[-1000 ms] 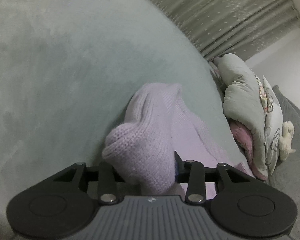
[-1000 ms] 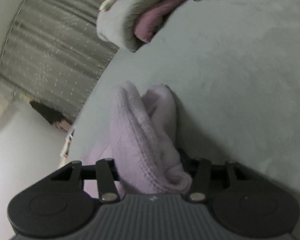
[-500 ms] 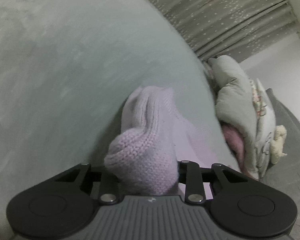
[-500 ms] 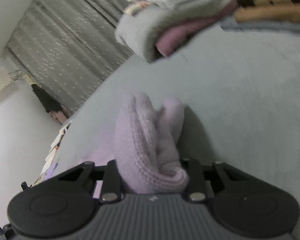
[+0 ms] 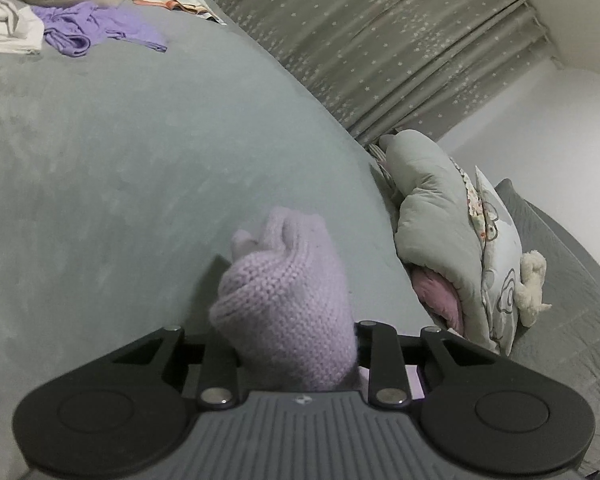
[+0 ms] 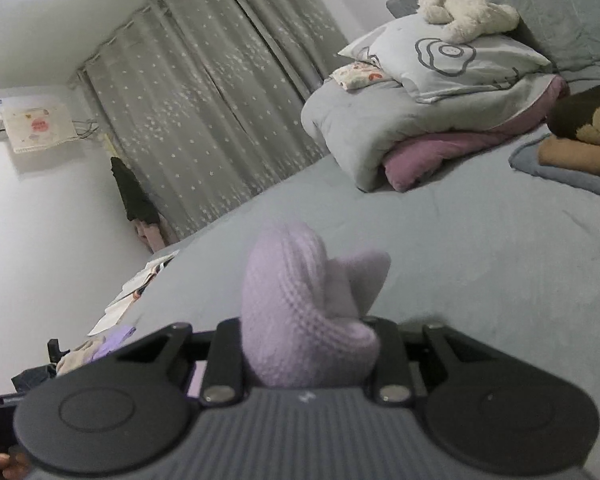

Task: Fold clothes
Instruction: 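Lift the folded sweater with both grippers and carry it toward the headboard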

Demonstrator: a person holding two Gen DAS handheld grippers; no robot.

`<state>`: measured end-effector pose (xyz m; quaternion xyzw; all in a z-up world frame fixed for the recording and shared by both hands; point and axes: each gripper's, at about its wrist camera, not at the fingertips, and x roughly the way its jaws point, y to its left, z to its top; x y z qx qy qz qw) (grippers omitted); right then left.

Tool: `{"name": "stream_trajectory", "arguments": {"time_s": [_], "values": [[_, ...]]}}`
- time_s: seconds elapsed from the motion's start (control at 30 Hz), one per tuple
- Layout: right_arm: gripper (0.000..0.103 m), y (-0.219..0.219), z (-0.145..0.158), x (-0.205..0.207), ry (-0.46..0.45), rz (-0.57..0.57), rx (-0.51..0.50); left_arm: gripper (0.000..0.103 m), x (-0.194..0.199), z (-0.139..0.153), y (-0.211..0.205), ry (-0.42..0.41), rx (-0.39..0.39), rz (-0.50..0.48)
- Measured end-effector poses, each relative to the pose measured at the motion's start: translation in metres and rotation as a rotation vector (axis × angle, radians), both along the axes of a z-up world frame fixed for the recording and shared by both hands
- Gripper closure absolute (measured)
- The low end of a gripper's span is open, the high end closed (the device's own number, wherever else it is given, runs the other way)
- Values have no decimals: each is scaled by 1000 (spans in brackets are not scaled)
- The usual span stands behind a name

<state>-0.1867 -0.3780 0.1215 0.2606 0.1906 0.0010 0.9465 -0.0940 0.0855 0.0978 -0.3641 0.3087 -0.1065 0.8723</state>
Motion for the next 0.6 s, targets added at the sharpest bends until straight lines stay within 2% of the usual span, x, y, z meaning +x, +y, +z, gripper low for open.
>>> {"name": "stream_trajectory", "arguments": {"time_s": [0.13, 0.23, 0.37, 0.47, 0.6], "values": [[81, -3, 5, 7, 8, 6, -15, 78, 5, 16, -13, -29, 70, -2], [81, -7, 16, 13, -8, 9, -61, 78, 13, 41, -35, -82, 145, -15], [82, -23, 36, 15, -61, -27, -142, 78, 29, 72, -67, -125, 181, -44], [82, -43, 53, 13, -117, -90, -191, 78, 54, 94, -115, -172, 208, -78], [82, -80, 65, 0, -177, -247, -238, 77, 88, 124, -183, -238, 245, -125]]}}
